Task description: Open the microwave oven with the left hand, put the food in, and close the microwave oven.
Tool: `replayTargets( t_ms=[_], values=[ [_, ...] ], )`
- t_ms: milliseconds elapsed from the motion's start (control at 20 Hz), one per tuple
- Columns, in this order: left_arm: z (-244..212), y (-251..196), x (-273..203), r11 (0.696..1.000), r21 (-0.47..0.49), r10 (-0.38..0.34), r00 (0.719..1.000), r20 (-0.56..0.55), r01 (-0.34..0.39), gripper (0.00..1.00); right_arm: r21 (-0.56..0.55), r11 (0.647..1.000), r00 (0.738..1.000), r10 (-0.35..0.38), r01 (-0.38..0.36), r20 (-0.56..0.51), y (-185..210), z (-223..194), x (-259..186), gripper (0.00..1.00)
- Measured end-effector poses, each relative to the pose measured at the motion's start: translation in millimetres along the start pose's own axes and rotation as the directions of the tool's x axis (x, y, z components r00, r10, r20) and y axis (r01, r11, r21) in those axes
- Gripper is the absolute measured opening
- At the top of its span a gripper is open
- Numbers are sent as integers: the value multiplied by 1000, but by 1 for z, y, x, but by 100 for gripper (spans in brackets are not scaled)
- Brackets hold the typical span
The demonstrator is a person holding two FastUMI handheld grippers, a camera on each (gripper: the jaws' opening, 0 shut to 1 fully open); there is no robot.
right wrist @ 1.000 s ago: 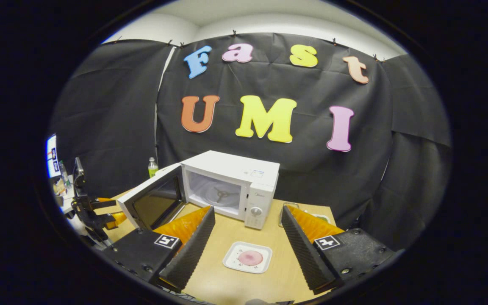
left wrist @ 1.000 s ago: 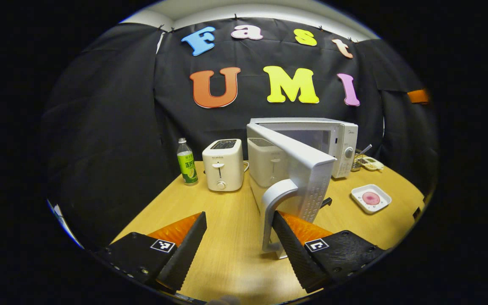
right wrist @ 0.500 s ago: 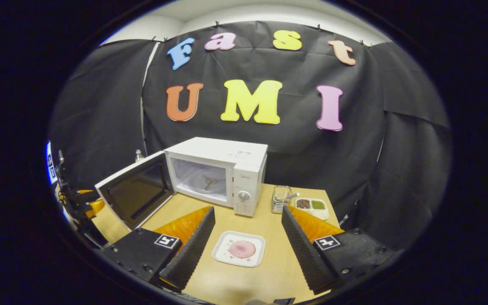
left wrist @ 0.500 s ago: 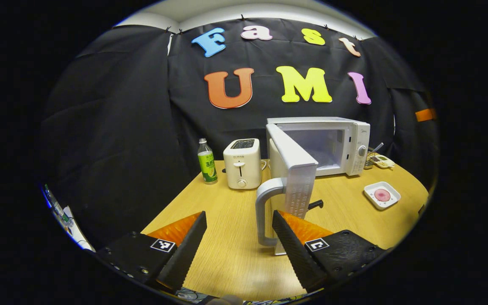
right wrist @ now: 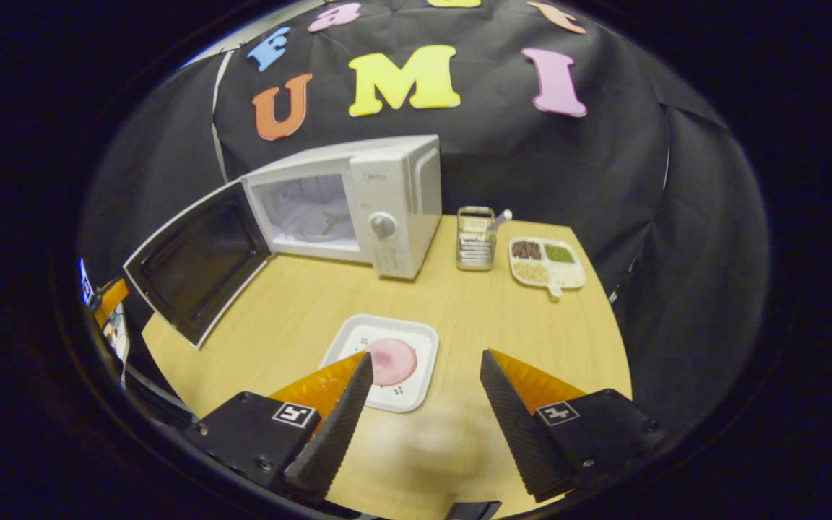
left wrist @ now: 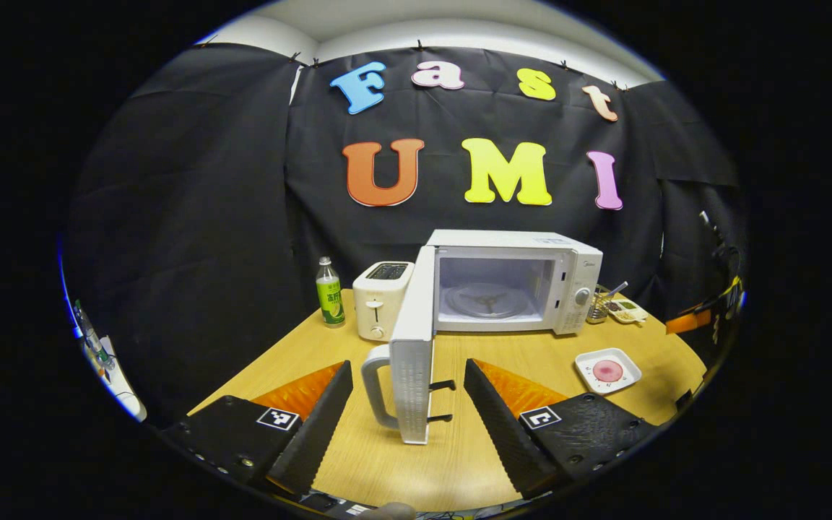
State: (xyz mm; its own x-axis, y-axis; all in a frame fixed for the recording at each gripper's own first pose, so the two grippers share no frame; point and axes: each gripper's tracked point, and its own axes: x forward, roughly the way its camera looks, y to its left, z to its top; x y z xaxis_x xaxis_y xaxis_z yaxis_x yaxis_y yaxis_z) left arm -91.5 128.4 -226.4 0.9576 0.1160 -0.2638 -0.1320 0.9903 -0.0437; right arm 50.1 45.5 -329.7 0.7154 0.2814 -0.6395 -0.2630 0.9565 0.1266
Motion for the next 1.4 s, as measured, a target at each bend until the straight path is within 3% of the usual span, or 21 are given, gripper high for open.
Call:
replayTargets(
  t_ms=[250, 550, 600, 650, 800, 950, 1000, 1050, 1150, 1300, 1400],
  values=[
    [8, -26, -7, 1000, 5, 0, 1000, -16, 0, 95, 119, 988, 979, 120, -101, -164, 2, -33, 51, 89],
    [11, -50, -1, 1000, 28, -6, 999, -41, 7, 95, 134, 981, 939, 178, -143, -294, 4, -51, 90, 77],
    [10, -49, -1, 1000, 26, -5, 999, -45, 6, 95, 139, 980, 935, 180, -144, -304, 3, -52, 93, 63],
    [10, -50, 0, 1000, 25, -3, 999, -47, 5, 95, 147, 978, 932, 185, -145, -310, 3, -52, 96, 69],
    [11, -52, 4, 1000, 31, 1, 999, -54, 0, 95, 171, 972, 921, 211, -161, -328, 5, -51, 97, 62],
    [12, -50, 7, 1000, 30, 10, 998, -54, -9, 95, 189, 971, 918, 204, -146, -340, -1, -47, 101, 45],
    [12, -50, 9, 999, 30, 12, 998, -57, -10, 95, 184, 974, 916, 193, -134, -352, -4, -49, 103, 25],
    [10, -50, 11, 1000, 29, 13, 998, -61, -12, 95, 185, 974, 913, 189, -128, -362, -6, -50, 102, 25],
    [8, -48, 12, 999, 28, 18, 998, -67, -16, 95, 179, 977, 911, 174, -113, -375, -8, -51, 103, 9],
    [7, -49, 15, 1000, 26, 19, 997, -72, -17, 95, 190, 967, 890, 232, -169, -393, 6, -54, 99, 4],
    [5, -48, 14, 999, 28, 19, 997, -72, -17, 95, 203, 963, 891, 243, -175, -383, 9, -52, 97, 4]
  ],
)
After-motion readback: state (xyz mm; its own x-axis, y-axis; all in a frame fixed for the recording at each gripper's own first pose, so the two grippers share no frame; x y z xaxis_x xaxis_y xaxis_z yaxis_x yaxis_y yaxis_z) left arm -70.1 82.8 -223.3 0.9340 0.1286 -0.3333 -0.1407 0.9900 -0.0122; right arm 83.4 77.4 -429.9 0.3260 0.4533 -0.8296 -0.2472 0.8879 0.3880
